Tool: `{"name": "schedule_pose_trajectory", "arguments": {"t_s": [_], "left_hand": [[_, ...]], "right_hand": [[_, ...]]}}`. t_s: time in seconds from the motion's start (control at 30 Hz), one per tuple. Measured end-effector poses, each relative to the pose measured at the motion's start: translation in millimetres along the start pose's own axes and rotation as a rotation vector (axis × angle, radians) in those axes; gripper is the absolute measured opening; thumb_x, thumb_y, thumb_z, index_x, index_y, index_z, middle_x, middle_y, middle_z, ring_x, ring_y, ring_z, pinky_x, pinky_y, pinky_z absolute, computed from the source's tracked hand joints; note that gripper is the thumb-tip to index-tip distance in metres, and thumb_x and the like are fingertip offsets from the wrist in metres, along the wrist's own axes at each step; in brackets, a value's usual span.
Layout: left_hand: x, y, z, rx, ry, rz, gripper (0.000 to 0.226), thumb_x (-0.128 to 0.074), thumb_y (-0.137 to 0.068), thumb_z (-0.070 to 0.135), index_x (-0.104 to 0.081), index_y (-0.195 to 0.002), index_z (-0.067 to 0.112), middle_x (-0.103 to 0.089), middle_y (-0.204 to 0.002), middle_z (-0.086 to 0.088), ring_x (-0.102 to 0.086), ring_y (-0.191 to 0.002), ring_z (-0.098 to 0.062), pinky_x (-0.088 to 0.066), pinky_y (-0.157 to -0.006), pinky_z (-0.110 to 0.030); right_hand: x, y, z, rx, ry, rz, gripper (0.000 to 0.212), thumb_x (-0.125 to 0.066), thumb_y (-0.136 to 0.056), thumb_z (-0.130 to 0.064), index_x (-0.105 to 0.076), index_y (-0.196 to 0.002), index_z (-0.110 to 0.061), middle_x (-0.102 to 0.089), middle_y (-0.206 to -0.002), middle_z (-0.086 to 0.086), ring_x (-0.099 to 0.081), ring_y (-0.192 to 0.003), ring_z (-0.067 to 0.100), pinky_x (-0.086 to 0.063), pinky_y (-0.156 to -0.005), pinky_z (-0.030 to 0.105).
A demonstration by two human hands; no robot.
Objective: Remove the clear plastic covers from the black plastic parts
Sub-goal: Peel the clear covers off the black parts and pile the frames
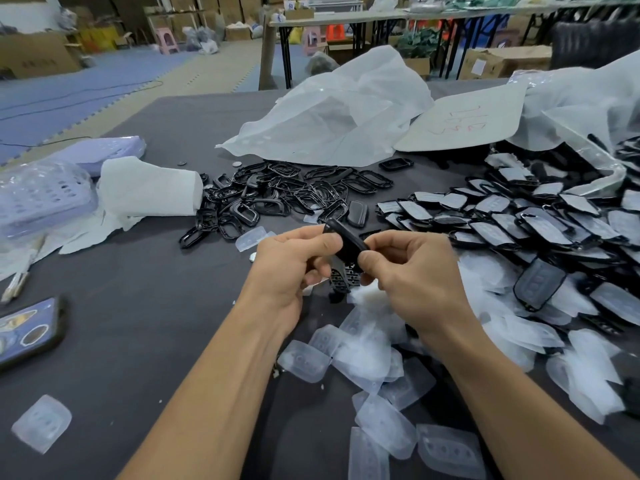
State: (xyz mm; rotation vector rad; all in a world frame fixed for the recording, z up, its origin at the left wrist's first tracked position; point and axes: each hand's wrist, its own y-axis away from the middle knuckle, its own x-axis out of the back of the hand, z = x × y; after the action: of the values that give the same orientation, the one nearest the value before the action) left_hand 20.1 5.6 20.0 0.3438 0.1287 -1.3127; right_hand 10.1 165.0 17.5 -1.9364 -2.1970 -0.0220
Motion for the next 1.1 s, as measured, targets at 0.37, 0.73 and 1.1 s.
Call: {"name": "schedule_pose_trajectory", "arguments": {"t_s": [0.37, 0.73, 1.1], "left_hand": [[17.3, 0.6, 7.1, -0.022, -0.036, -0.261, 0.003, -0.079, -0.066, 0.017, -0.078, -0.063, 0.017, -0.060, -0.060, 0.005, -0.037, -0.049, -0.003, -0.022, -0.049, -0.016], [18.0, 0.3, 11.1, 0.013, 0.040, -0.231, 0.016, -0.083, -0.070, 0.011, -0.072, -0.080, 0.006, -0.066, -0.069, -0.002, -0.053, -0.059, -0.007, -0.040, -0.047, -0.009], [-10.8, 5.8, -6.8, -0.079, -0.204, 0.102, 0.014, -0.074, -0.088, 0.009, -0.079, -0.075, 0.008, -0.076, -0.071, -0.007, -0.069, -0.057, -0.014, -0.054, -0.051, -0.021]], "right_hand": [[1.4, -0.9, -6.7, 0.044, -0.183, -0.167, 0.027, -0.067, -0.088, 0.010, -0.076, -0.077, -0.013, -0.064, -0.060, -0.004, -0.054, -0.058, 0.008, -0.044, -0.058, 0.018], [-4.5, 2.9, -6.9, 0.146, -0.139, -0.054, 0.012, -0.076, -0.072, -0.011, -0.081, -0.077, -0.021, -0.075, -0.072, 0.009, -0.070, -0.067, 0.029, -0.058, -0.068, 0.043], [-9.5, 10.5, -0.7, 0.443, 0.588, 0.085, 0.017, -0.082, -0.079, -0.012, -0.082, -0.094, -0.020, -0.073, -0.090, -0.008, -0.061, -0.076, 0.013, -0.054, -0.075, 0.035]]}}
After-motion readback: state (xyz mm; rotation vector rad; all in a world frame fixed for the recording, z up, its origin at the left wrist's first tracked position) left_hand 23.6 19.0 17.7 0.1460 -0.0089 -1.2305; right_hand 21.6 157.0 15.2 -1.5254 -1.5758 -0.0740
